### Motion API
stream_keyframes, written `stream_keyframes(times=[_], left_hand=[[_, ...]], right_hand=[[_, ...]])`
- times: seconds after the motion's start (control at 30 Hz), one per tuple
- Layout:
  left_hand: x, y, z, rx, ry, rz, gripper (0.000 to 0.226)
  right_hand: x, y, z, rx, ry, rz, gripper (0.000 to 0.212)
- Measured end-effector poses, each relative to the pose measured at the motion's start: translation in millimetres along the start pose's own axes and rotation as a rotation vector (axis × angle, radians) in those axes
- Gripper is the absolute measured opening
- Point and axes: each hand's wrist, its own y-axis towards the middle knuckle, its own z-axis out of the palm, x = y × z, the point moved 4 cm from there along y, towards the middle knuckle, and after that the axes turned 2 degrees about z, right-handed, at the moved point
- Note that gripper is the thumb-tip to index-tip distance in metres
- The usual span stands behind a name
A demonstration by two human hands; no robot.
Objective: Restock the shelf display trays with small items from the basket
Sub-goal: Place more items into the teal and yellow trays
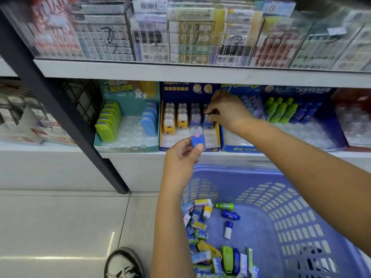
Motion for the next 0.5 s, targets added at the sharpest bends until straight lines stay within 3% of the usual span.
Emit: stream_keyframes(times=[0.07, 0.13, 0.2, 0.23, 0.33, 0.43, 0.5], left_hand=[[-2, -2, 1, -0.020, 0.040, 0.034, 0.027], [-6, -3, 1, -0.042, 0.079, 0.084, 0.027], [-10, -2, 3, -0.050, 0.101, 0.139, 0.025], [-13, -3, 5, -0.051, 0.114, 0.164, 0.026], [-17, -3, 9, -0.070, 0.203, 0.231, 0.030], [-15, 0, 16, -0.047, 0.543, 0.275, 0.043], [-10, 1, 23, 0.033, 0.744, 0.270, 0.046]], right_hand=[[6, -6, -7, -0.029, 0.074, 0.000, 0.024], [13, -21, -13, -0.016, 0.372, 0.032, 0.022], [24, -40, -16, 0.114, 0.716, 0.027, 0.011], [26, -47, -17, 0.175, 0.774, 0.012, 0.009], [19, -51, -23, 0.154, 0.791, 0.007, 0.014], [1, -38, -27, -0.070, 0.597, 0.084, 0.017], [-7, -29, -21, -0.093, 0.457, 0.121, 0.018]])
